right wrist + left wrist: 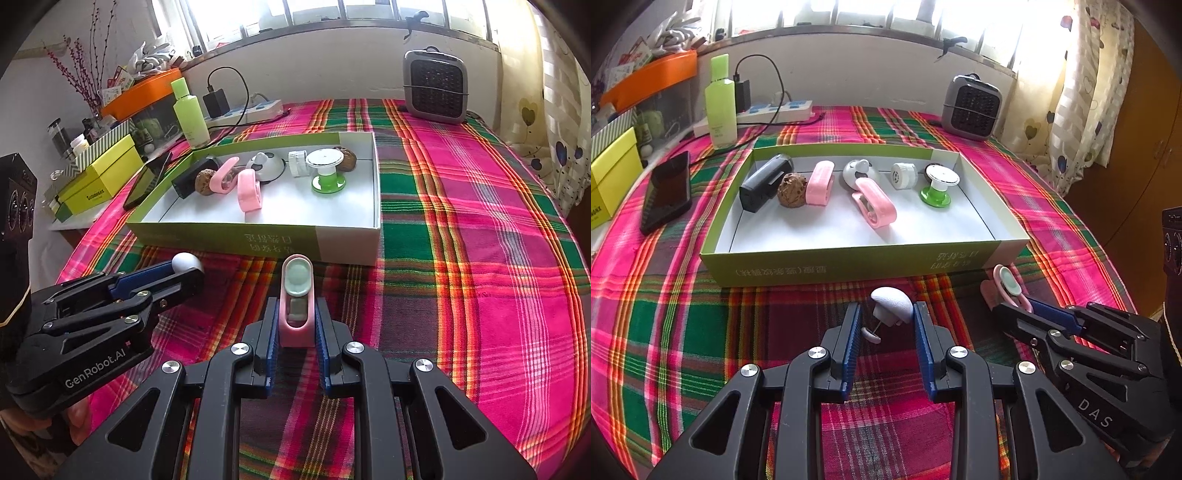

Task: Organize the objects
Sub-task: 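Lift and carry the pink clip and white knob over the tray with both grippers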

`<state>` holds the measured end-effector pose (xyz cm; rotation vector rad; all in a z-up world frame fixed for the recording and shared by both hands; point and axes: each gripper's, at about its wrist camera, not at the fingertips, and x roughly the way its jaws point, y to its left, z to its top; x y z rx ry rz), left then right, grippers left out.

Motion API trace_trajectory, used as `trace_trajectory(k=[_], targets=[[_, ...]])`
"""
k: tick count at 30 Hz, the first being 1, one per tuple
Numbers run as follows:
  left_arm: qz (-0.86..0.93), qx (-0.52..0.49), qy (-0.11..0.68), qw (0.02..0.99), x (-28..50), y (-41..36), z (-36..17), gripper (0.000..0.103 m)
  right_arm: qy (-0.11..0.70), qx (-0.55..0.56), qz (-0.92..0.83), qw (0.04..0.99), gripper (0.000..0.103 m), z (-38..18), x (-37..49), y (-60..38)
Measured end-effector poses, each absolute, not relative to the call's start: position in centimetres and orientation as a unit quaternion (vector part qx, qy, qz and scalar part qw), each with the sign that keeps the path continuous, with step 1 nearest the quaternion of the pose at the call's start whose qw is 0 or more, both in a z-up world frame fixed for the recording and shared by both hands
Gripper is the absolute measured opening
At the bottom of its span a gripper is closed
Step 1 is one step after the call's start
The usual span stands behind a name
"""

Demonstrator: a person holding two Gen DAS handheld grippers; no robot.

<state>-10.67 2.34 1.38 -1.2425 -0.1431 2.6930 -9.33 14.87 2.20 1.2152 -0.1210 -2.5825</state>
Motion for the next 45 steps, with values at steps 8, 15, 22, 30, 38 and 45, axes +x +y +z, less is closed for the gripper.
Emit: trace_trajectory(k=[8, 15, 22, 30, 38, 45], targets=[[0.906, -0.412, -0.046, 0.085, -10.5, 1.9, 1.6, 0.026, -0.049, 0.410, -0.898, 0.153, 0.019, 2.8, -9.1, 14.7], [0.912, -0.399, -0.046, 0.087, -10.2, 1.7, 2.6, 0.026, -0.052, 0.403, -0.898, 0.167, 0.019, 3.5, -8.8, 14.3], [0.916, -0.389, -0.047, 0.086, -10.3, 1.3, 3.5, 0.026, -0.047, 0.388, -0.904, 0.173, 0.019, 4.7, -8.6, 13.8], [0.919, -0.380, -0.053, 0.088, -11.1, 0.6, 4.7, 0.026, -0.047, 0.380, -0.908, 0.168, 0.019, 5.7, -9.3, 13.9], [0.919, -0.383, -0.052, 0.085, -12.5, 0.3, 5.1, 0.026, -0.032, 0.373, -0.913, 0.160, 0.019, 6.4, -10.6, 13.7], [0.916, -0.388, -0.058, 0.083, -14.0, -0.2, 5.0, 0.026, -0.024, 0.373, -0.915, 0.154, 0.019, 6.4, -12.3, 13.6]])
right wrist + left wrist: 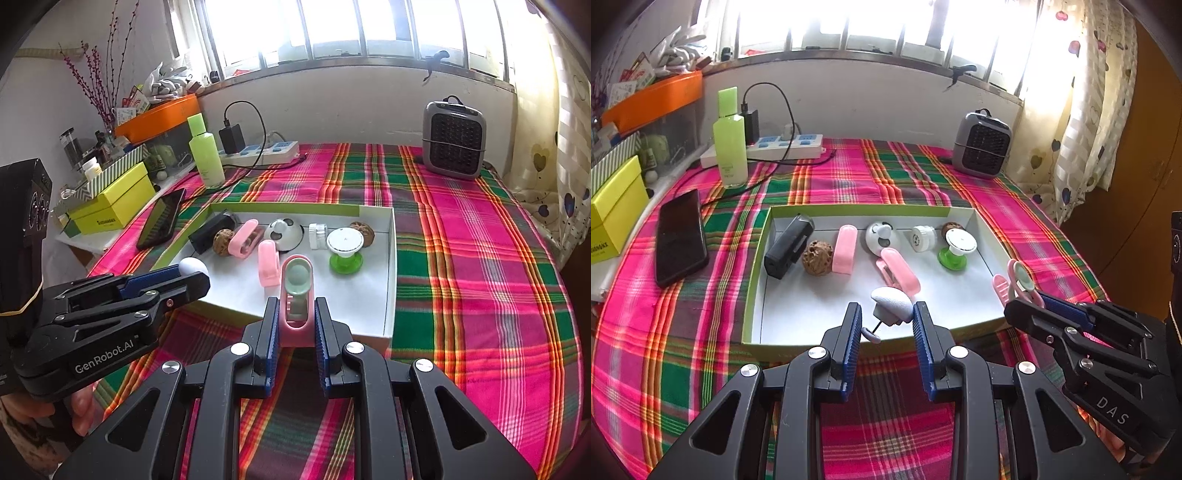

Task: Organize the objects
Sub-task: 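Lift and carry the pink clip and white knob over the tray with both grippers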

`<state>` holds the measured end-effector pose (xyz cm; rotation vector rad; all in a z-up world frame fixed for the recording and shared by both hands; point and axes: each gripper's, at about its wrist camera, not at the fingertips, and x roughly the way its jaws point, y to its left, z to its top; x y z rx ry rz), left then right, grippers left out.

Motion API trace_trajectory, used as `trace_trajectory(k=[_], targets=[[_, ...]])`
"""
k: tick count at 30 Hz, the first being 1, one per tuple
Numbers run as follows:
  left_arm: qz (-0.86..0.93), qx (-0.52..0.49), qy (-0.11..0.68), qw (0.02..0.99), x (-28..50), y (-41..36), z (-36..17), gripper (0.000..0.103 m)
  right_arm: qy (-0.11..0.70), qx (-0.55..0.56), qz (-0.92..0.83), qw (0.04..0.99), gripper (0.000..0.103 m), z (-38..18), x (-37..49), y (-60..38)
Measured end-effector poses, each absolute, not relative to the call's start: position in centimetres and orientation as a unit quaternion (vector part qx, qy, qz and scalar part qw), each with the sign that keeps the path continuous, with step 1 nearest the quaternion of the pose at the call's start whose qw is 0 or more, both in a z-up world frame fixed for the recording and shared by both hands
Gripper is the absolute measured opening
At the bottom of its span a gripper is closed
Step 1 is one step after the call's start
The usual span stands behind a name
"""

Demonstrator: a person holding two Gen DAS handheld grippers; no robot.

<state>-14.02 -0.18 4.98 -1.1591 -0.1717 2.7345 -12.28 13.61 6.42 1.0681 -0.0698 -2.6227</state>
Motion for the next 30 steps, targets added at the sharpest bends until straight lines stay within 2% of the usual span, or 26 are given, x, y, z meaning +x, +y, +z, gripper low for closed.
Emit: trace_trajectory(k=[30], targets=[[0.903, -0.422, -0.053, 0.061, -19.5, -1.4, 2.3, 0.026, -0.014, 0.414, -0.897, 0.154, 0.019, 3.8, -19.2, 13.0]])
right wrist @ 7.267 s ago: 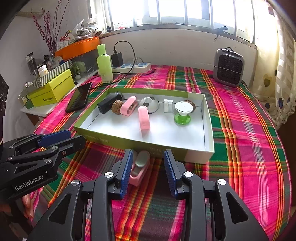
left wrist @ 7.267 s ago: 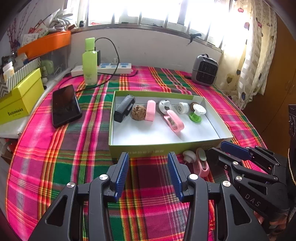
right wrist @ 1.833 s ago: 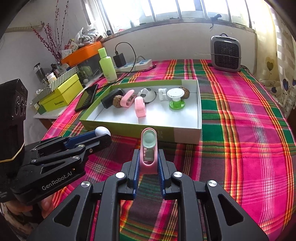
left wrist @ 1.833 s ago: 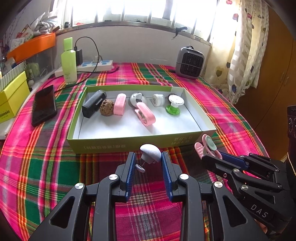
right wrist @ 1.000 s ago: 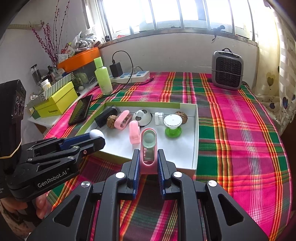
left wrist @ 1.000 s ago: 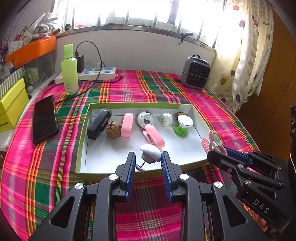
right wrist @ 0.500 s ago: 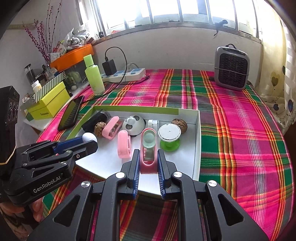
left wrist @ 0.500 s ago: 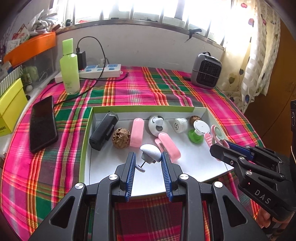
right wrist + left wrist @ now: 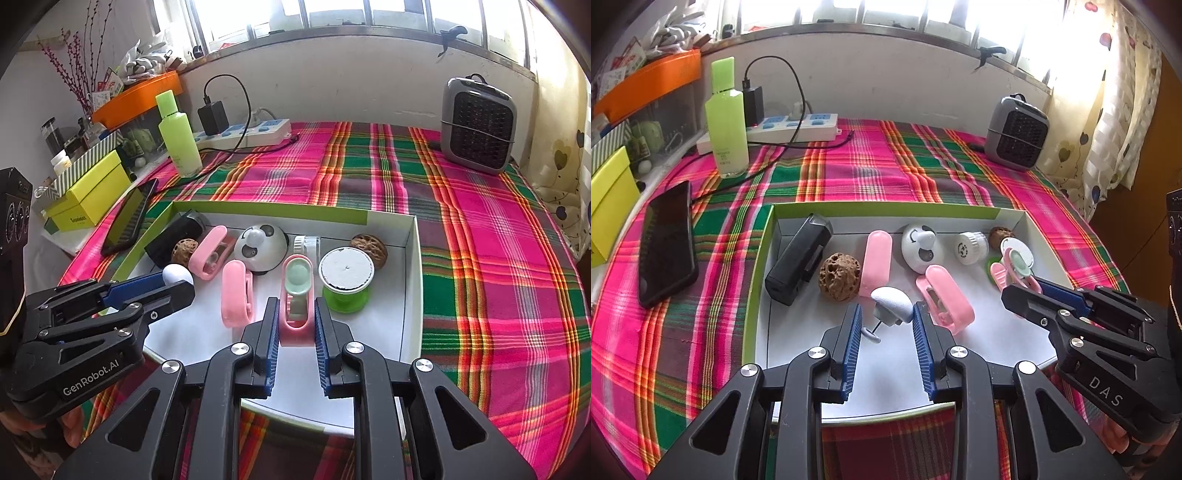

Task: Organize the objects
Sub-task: 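Lift and carry the pink clip and white knob over the tray with both grippers, then lower both items into the tray and open both grippers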

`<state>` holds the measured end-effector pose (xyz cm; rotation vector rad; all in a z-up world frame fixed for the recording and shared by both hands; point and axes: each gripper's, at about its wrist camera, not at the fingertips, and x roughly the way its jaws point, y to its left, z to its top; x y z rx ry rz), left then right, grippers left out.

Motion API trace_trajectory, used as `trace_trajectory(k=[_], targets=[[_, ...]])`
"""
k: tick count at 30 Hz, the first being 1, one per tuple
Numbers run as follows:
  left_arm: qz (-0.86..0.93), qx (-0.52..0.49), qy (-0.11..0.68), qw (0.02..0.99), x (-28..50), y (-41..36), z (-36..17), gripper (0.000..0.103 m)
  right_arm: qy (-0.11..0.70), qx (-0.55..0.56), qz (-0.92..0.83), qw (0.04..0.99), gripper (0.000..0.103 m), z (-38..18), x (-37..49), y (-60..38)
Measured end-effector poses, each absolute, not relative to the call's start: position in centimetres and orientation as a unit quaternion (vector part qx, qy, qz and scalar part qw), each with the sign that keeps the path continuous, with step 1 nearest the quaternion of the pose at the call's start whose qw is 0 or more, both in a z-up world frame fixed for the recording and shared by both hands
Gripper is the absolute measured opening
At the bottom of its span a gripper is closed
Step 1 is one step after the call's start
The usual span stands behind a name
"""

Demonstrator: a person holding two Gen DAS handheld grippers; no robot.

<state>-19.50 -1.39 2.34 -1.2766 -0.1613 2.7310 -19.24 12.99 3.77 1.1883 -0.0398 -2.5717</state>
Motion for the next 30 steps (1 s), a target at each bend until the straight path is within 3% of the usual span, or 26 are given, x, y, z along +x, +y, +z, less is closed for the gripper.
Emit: trace_trajectory(k=[30], targets=[[0.894, -0.440, -0.048, 0.066, -20.7, -1.0, 1.0, 0.026, 0.004, 0.436, -0.888, 0.148, 0.019, 2.3, -20.3, 12.0]])
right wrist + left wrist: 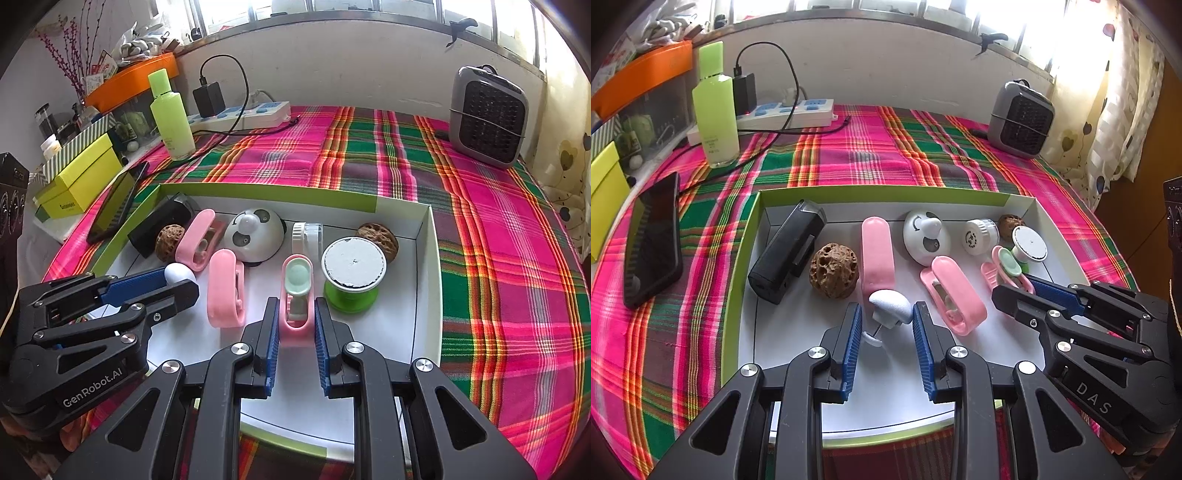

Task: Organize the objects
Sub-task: 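Lower both items into the tray and open both grippers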

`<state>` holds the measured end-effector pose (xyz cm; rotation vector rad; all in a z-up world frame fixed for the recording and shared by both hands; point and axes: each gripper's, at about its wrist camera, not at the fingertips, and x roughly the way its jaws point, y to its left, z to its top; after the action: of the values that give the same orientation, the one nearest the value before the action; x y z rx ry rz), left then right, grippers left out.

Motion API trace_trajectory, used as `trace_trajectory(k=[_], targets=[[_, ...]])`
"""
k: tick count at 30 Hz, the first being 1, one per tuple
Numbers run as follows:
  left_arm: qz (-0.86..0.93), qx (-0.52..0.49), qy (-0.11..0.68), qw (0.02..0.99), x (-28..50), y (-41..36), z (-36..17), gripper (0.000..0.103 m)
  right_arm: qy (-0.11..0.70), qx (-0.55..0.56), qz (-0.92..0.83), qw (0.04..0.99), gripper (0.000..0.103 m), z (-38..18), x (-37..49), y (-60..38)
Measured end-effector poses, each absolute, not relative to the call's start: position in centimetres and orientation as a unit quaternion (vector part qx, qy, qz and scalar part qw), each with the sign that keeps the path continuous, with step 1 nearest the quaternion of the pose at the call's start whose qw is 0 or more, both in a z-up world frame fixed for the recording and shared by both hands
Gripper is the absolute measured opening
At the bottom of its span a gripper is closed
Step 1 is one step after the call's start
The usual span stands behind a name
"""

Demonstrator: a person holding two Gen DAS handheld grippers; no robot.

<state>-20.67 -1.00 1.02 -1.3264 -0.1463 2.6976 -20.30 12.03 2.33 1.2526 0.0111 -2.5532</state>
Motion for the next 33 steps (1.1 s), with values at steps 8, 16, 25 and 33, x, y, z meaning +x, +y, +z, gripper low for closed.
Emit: trace_trajectory(k=[8, 16, 25, 33], targets=[[0.894, -0.440, -0.048, 0.066, -20.74, -0.98, 0.99, 0.027, 0.008, 0.436, -0.888, 0.148, 0.019, 2.30, -20.20, 11.81], [0.894, -0.440, -0.048, 0.066, -20.71, -0.97, 1.01, 0.027, 0.009, 0.435, -0.888, 0.146, 0.019, 2.22, -20.17, 11.72], [0.894, -0.442, -0.042, 0.062, -20.86, -0.99, 0.90, 0.034, 0.014, 0.436, -0.889, 0.141, 0.019, 2.22, -20.09, 11.65], [0.895, -0.442, -0.039, 0.054, -20.63, -1.07, 0.94, 0.038, 0.014, 0.433, -0.890, 0.143, 0.027, 2.41, -19.88, 11.55]])
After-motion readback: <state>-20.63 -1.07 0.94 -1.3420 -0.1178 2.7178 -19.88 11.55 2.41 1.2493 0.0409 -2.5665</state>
